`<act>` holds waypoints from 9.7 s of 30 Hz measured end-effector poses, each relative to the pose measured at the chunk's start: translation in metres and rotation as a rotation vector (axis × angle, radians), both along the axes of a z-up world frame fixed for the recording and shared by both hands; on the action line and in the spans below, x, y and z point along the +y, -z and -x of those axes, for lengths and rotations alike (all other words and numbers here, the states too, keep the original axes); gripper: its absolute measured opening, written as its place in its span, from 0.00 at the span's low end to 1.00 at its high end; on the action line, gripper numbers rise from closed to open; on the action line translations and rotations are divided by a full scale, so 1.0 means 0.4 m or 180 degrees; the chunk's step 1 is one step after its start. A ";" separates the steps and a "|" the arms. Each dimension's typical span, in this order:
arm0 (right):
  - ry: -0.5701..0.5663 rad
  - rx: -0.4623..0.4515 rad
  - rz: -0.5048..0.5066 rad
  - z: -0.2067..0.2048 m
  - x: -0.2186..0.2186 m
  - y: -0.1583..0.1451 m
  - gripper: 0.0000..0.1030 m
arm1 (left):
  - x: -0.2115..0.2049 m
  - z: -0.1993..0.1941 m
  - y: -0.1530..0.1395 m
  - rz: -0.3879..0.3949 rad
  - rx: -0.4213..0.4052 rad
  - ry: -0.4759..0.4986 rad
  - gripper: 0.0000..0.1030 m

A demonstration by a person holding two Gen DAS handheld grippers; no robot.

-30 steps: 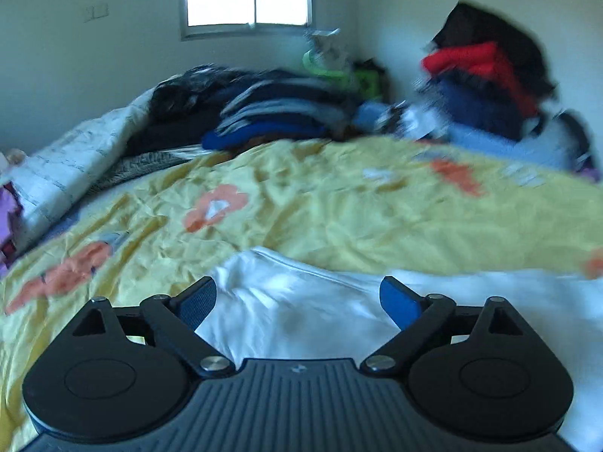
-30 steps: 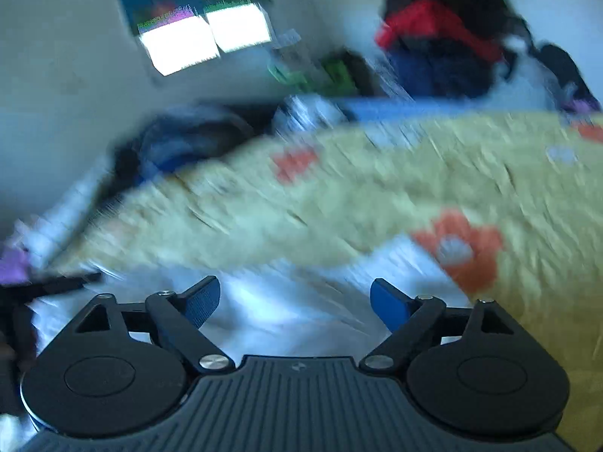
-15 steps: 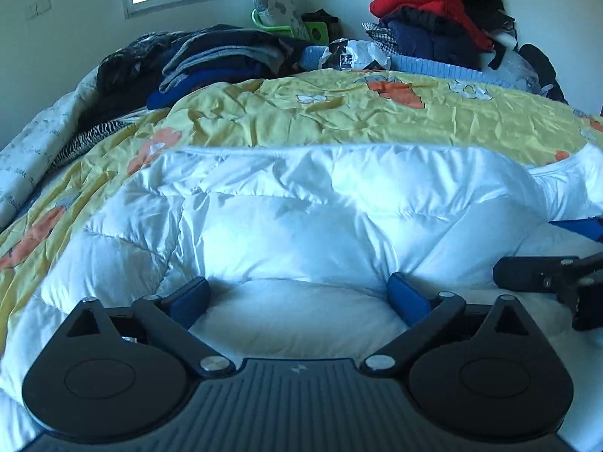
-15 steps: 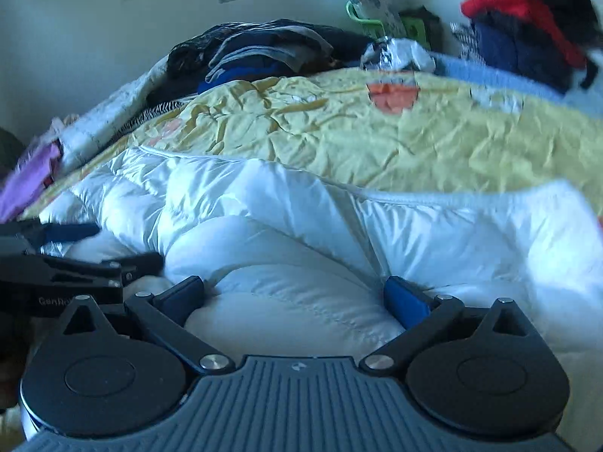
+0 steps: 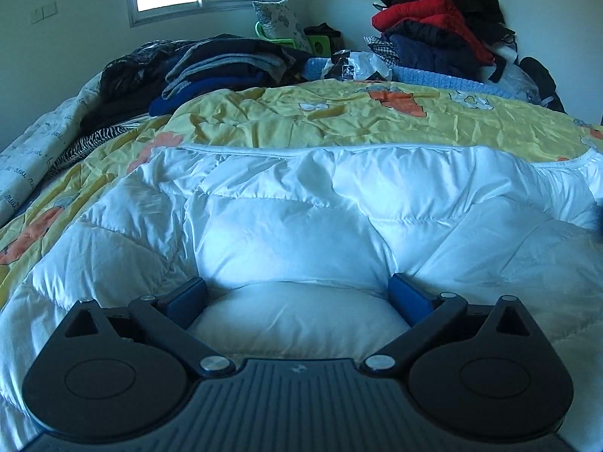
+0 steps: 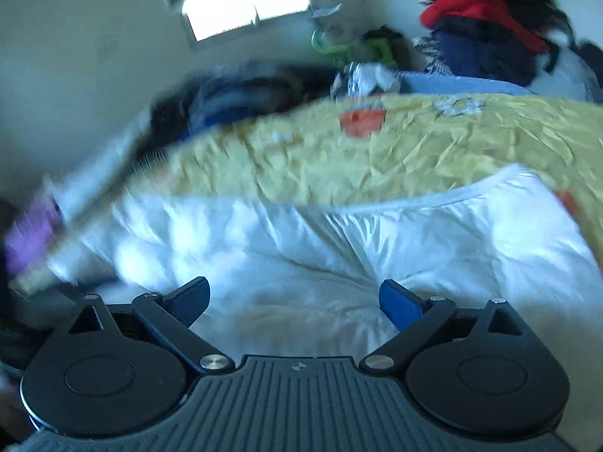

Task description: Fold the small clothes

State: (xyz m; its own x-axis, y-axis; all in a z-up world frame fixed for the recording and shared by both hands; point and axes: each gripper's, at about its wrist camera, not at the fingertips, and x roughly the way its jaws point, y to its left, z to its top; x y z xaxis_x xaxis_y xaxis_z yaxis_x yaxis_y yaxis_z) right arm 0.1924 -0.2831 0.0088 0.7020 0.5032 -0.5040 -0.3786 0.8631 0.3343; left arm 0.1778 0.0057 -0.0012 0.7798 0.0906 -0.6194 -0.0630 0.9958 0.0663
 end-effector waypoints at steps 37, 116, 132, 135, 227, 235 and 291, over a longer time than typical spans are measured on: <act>-0.0021 -0.0188 0.0083 0.109 -0.050 0.112 0.97 | 0.329 0.395 -0.050 0.1528 -0.0384 -0.1634 1.00; -0.0370 0.0820 -0.0900 0.128 -0.451 0.084 0.40 | -0.579 0.448 -0.112 -0.0148 -0.0266 0.2862 0.25; -0.0276 0.1087 -0.1844 0.104 -0.534 0.149 0.45 | -0.470 0.164 -0.111 -0.0225 -0.0671 0.1722 0.71; 0.0035 0.1172 -0.1987 0.113 -0.589 0.106 0.55 | -0.495 0.172 -0.096 -0.0344 -0.0698 0.1802 0.71; 0.0550 0.0954 -0.1271 0.090 -0.496 0.111 0.49 | -0.176 -0.006 -0.073 0.2181 0.0539 0.1335 0.54; -0.0038 0.0906 -0.1471 0.018 -0.309 0.077 0.42 | -0.007 0.043 -0.188 0.1789 0.0219 0.1056 0.50; 0.0166 0.1118 -0.1265 0.113 -0.240 0.092 0.92 | 0.120 0.147 -0.035 0.2496 0.0467 0.0710 0.80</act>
State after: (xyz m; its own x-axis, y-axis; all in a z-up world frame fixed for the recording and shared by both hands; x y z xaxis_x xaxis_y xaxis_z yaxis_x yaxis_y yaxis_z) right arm 0.1470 -0.3789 -0.0279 0.5543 0.6722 -0.4909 -0.1451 0.6587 0.7383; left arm 0.1190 0.0538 0.0126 0.6348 -0.5572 -0.5353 0.0966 0.7446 -0.6605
